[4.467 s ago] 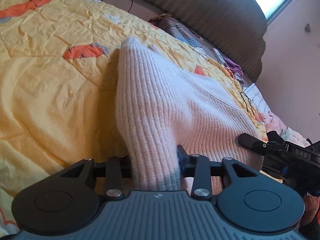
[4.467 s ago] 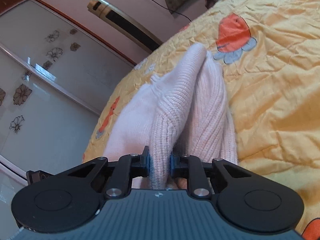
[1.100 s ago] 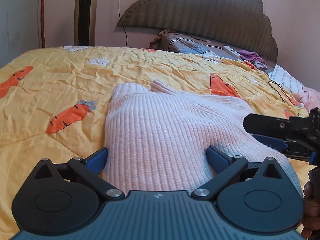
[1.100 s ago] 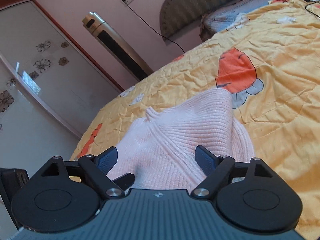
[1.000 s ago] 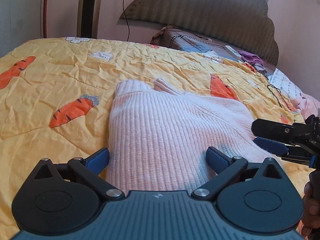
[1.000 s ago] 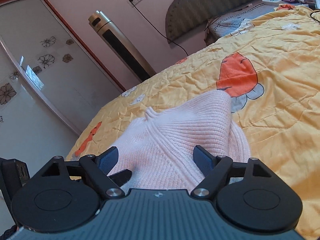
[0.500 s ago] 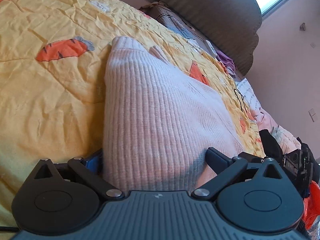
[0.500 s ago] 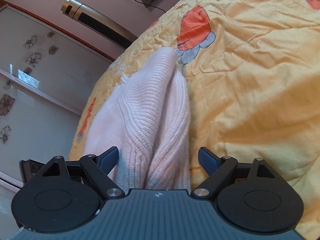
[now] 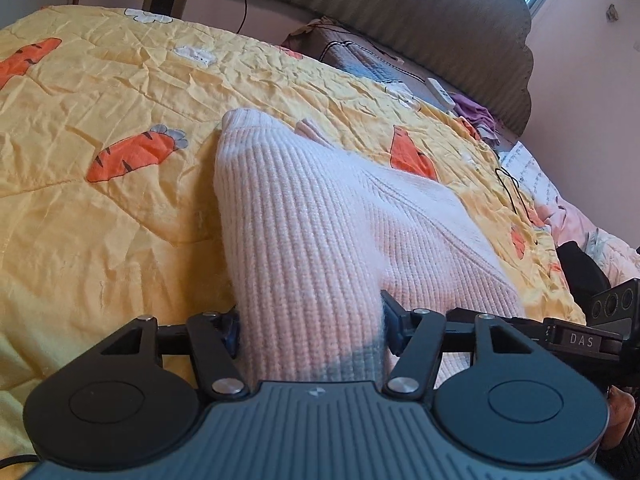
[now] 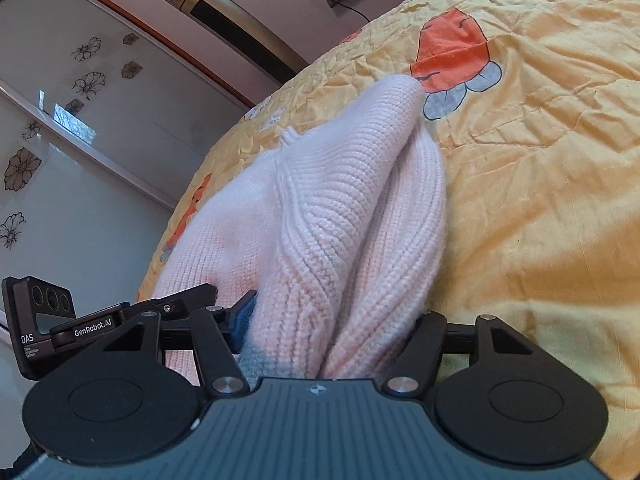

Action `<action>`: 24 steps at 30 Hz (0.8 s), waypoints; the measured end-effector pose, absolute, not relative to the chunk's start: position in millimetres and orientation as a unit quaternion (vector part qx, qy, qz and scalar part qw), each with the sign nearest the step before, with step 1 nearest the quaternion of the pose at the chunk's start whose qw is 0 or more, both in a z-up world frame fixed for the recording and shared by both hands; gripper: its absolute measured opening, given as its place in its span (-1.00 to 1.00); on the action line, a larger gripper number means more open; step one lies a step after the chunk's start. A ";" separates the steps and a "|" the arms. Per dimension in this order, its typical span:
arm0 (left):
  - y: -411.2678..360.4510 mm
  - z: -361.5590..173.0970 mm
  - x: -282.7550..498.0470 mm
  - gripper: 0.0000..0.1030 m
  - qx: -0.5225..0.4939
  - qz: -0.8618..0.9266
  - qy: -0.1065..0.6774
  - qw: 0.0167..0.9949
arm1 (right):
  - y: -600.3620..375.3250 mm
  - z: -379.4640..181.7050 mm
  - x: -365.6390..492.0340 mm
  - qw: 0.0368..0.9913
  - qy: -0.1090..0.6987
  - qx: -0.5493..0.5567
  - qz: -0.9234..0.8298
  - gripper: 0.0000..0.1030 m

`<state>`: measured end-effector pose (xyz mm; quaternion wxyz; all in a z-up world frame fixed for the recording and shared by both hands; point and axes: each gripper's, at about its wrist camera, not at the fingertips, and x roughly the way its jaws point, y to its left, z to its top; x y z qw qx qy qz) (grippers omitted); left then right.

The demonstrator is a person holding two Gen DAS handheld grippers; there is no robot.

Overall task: Fold small clothes
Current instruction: 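Lower both tools and pinch the cardigan's folded edge, then hold the cardigan edge with both tools and fold it over the stack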

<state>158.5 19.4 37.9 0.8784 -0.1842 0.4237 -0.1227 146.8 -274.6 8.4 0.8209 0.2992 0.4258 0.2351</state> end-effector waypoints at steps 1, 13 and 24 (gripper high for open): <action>19.7 39.1 157.3 0.19 -0.182 -0.123 0.423 0.879 | -274.4 9.7 146.6 0.822 0.424 0.299 0.235 0.19; 27.9 48.1 140.2 0.18 -0.167 -0.115 0.420 0.884 | -266.3 15.8 140.3 0.817 0.427 0.299 0.246 0.18; 40.6 49.8 120.3 0.18 -0.168 -0.107 0.418 0.886 | -251.4 17.6 129.0 0.815 0.431 0.296 0.251 0.18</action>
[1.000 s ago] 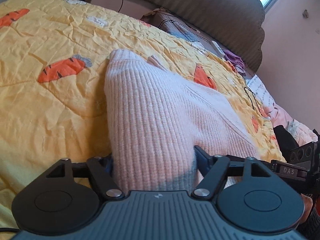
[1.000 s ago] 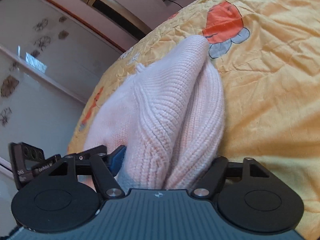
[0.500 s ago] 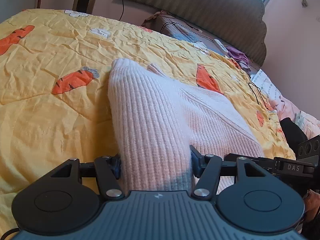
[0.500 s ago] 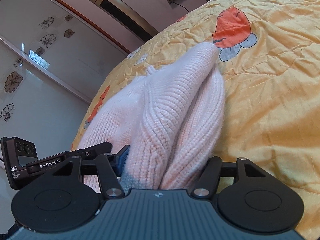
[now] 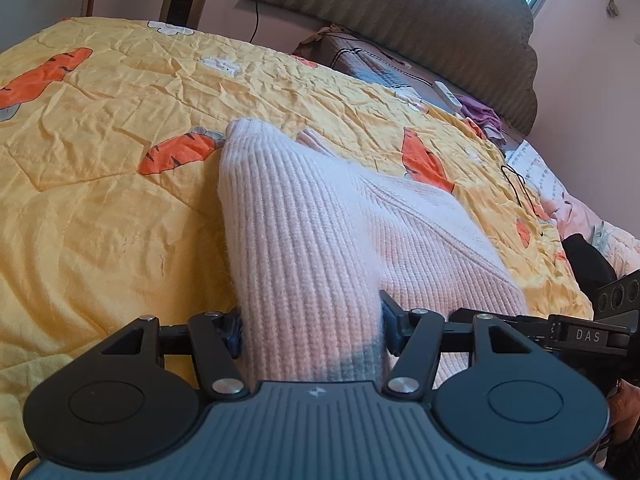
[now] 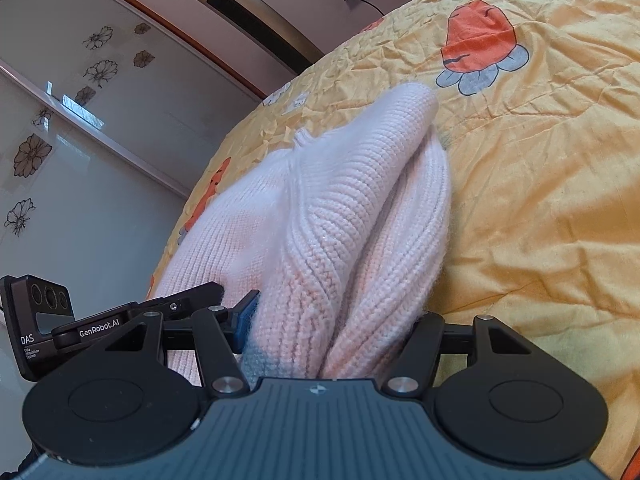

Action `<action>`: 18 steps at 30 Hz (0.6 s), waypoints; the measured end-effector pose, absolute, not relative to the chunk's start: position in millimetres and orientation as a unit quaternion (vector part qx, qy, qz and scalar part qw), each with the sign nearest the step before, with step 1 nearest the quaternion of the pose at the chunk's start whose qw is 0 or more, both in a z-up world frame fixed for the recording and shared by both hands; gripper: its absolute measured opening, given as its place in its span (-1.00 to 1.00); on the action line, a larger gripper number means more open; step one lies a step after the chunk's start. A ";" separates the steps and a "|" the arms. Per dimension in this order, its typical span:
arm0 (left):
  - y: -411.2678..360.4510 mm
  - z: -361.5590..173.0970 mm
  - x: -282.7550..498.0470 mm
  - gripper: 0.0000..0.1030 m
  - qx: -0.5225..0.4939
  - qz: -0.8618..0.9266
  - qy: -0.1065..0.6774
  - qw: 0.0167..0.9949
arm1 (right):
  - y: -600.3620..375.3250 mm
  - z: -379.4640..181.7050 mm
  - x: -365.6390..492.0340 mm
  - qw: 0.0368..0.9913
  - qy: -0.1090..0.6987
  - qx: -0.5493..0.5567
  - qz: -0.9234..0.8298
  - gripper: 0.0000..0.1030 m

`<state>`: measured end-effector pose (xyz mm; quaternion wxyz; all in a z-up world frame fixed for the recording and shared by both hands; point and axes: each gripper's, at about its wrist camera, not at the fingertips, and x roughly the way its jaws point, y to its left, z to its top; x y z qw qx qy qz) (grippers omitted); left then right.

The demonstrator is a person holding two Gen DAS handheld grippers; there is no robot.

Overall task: Fold small clothes
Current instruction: 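Hold the cardigan edge with both tools and fold it over the stack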

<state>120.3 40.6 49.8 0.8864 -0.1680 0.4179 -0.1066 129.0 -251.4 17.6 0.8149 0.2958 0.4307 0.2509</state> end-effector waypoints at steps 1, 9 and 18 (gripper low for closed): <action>41.4 50.1 118.7 0.18 -0.168 -0.106 0.418 0.886 | -250.1 17.8 128.5 0.815 0.431 0.295 0.251 0.18; 47.7 49.4 108.4 0.18 -0.171 -0.104 0.417 0.886 | -242.9 17.5 122.4 0.812 0.434 0.294 0.255 0.18; 51.0 49.2 102.4 0.18 -0.173 -0.102 0.417 0.887 | -239.6 16.9 120.6 0.810 0.437 0.293 0.259 0.18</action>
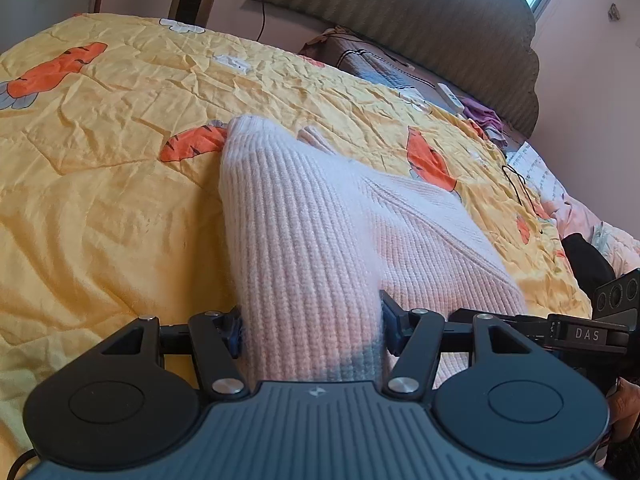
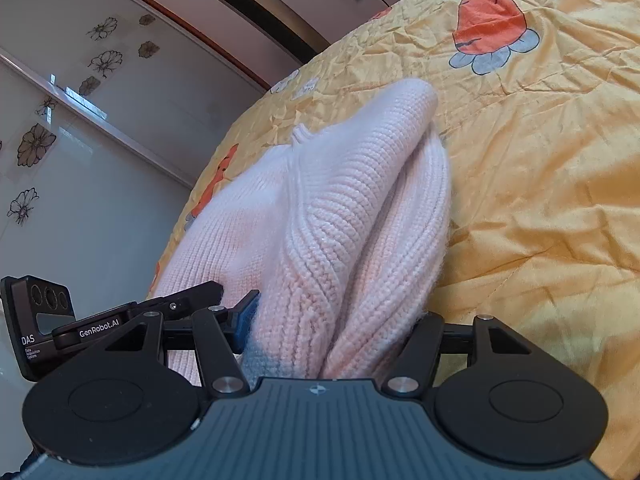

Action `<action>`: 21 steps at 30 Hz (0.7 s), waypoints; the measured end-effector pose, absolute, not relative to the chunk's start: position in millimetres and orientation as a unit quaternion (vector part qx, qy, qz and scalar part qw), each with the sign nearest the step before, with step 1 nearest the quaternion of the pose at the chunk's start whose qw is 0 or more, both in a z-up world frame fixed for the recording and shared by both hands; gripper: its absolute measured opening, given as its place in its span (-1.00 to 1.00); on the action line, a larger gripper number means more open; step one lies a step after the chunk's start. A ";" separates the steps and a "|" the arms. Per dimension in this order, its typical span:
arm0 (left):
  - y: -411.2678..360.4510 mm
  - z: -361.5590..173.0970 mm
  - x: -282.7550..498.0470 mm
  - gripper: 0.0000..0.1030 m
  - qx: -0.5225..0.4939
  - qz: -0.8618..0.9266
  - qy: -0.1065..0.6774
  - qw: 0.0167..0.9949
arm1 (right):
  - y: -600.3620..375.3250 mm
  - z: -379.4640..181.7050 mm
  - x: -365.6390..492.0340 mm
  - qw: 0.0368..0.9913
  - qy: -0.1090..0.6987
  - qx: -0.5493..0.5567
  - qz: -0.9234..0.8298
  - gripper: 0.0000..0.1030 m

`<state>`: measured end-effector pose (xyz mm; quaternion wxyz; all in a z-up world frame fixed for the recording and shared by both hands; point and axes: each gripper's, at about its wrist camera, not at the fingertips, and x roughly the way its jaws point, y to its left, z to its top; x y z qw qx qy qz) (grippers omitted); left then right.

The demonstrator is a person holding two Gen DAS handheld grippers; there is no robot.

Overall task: Fold small clothes
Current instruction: 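Hold the cardigan edge with both tools and fold it over the stack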

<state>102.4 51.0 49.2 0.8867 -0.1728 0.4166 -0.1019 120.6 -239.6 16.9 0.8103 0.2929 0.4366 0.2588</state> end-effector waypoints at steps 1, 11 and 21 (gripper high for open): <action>51.3 49.0 101.6 0.18 -0.172 -0.102 0.416 0.887 | -239.7 16.7 121.1 0.810 0.437 0.292 0.260 0.18; 51.2 47.8 98.7 0.18 -0.175 -0.098 0.416 0.887 | -238.9 16.1 121.9 0.810 0.436 0.289 0.263 0.18; 49.5 49.3 94.9 0.18 -0.171 -0.094 0.417 0.888 | -240.4 14.5 122.5 0.809 0.437 0.288 0.266 0.18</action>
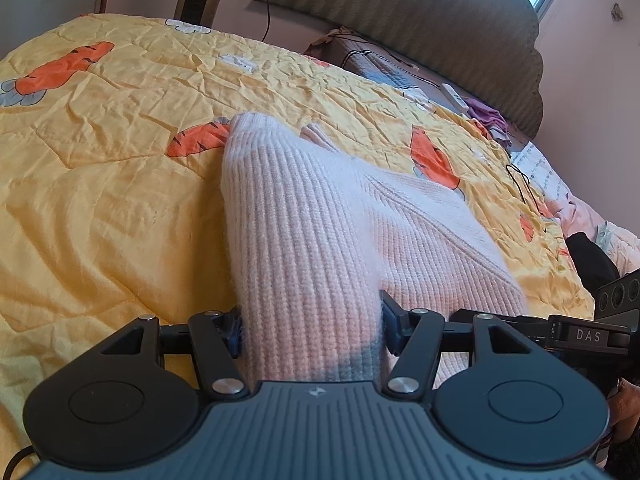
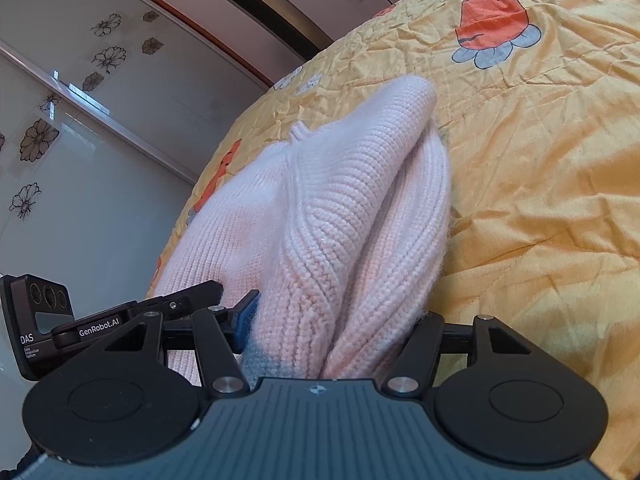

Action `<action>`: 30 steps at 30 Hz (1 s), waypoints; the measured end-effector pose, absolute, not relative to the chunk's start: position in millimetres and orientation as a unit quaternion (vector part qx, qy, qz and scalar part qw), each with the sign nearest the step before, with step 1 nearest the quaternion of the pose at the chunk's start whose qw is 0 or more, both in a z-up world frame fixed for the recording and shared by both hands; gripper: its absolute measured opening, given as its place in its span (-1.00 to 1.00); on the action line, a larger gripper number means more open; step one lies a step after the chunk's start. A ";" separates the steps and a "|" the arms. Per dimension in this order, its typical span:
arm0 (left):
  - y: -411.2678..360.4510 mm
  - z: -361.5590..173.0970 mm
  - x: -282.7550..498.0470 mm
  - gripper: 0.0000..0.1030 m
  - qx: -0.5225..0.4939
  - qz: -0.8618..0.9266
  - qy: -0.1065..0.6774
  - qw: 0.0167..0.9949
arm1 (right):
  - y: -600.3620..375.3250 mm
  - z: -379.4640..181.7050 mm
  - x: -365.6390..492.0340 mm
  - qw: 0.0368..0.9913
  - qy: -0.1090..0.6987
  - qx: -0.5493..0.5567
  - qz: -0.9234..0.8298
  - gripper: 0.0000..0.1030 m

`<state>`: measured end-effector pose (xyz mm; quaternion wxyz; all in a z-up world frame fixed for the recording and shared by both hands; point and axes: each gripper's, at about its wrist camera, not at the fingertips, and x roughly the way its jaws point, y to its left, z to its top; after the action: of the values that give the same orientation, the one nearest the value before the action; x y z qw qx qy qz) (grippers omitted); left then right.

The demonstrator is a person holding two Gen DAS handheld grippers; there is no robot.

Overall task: Fold small clothes
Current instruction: 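Hold the cardigan edge with both tools and fold it over the stack, then open both tools and press the folded cardigan flat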

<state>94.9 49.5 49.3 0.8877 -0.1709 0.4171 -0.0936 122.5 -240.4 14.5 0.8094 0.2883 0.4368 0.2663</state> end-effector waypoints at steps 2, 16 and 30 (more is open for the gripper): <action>49.4 50.1 93.4 0.18 -0.171 -0.093 0.417 0.888 | -240.3 14.5 122.3 0.809 0.437 0.289 0.266 0.18; 43.8 78.9 38.1 0.26 -0.064 -0.064 0.304 0.948 | -260.0 21.8 112.0 0.823 0.417 0.306 0.233 0.34; -11.8 23.6 15.0 0.54 0.093 -0.127 0.285 0.946 | -239.0 29.8 65.6 0.819 0.390 0.294 0.302 -0.20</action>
<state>15.0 -11.8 23.6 0.9455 0.0934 0.2847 -0.1273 65.6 -239.0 29.8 0.8186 0.2941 0.3905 0.3017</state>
